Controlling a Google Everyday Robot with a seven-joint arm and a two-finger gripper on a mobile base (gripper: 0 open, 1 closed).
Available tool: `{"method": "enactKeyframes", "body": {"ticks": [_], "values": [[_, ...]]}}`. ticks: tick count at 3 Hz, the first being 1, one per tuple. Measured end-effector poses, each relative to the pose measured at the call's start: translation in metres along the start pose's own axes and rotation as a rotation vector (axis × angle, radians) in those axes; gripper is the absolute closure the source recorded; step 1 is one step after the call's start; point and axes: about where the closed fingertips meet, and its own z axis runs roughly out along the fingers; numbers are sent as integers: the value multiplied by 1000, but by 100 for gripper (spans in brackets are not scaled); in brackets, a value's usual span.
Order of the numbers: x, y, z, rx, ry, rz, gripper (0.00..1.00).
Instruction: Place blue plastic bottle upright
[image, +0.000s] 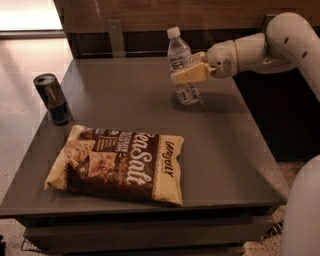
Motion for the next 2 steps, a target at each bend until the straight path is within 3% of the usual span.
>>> {"method": "enactKeyframes", "body": {"ticks": [1, 2], "values": [[1, 10, -9, 26, -76, -12, 100], [9, 19, -12, 40, -138, -69, 100]]}}
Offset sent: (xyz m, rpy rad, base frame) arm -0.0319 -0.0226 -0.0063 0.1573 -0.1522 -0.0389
